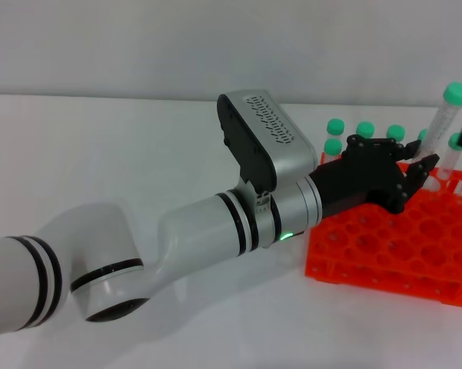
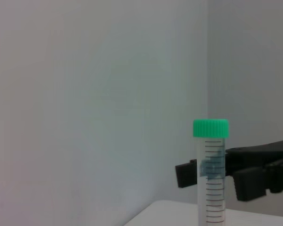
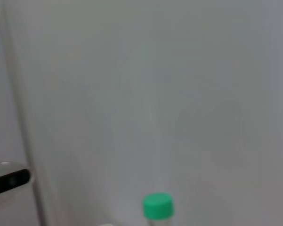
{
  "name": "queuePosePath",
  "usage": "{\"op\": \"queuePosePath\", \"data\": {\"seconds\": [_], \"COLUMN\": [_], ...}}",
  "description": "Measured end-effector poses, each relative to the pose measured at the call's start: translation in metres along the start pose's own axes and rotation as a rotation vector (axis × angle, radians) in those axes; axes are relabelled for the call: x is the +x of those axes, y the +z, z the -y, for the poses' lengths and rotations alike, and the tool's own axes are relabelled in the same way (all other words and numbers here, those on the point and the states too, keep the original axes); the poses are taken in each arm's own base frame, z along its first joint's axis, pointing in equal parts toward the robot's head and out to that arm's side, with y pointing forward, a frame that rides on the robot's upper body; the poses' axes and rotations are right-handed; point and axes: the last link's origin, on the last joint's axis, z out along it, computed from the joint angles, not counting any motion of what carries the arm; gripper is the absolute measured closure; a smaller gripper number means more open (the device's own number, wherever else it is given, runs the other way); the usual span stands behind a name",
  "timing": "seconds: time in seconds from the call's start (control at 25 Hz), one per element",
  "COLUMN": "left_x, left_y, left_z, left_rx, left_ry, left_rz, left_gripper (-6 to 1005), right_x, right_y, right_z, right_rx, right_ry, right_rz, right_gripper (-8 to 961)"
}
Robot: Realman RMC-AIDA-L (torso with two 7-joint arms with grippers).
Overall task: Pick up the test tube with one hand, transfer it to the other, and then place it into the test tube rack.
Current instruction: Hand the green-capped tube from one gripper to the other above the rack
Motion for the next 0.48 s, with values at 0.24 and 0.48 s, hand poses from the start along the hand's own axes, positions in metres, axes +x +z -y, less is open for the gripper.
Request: {"op": "queuePosePath", "data": {"seconds": [0.24, 0.48], "left_x": [0.000, -0.004], "left_y": [-0.001, -0.003], "left_z": [0.001, 0.001], "left_rx": [0.001, -0.002], "left_ry": [0.018, 0.024], "left_rz": [0.004, 0.013], "left_gripper": [793, 791], "right_x": [-0.003, -0.006], "right_y": [0.024, 0.033], "right_z": [-0.011, -0.013], "right_rx": [-0.082, -0.094], "right_ry": [0.003, 0.013], "right_rz": [0.012, 0.035], "right_gripper": [93, 94]}}
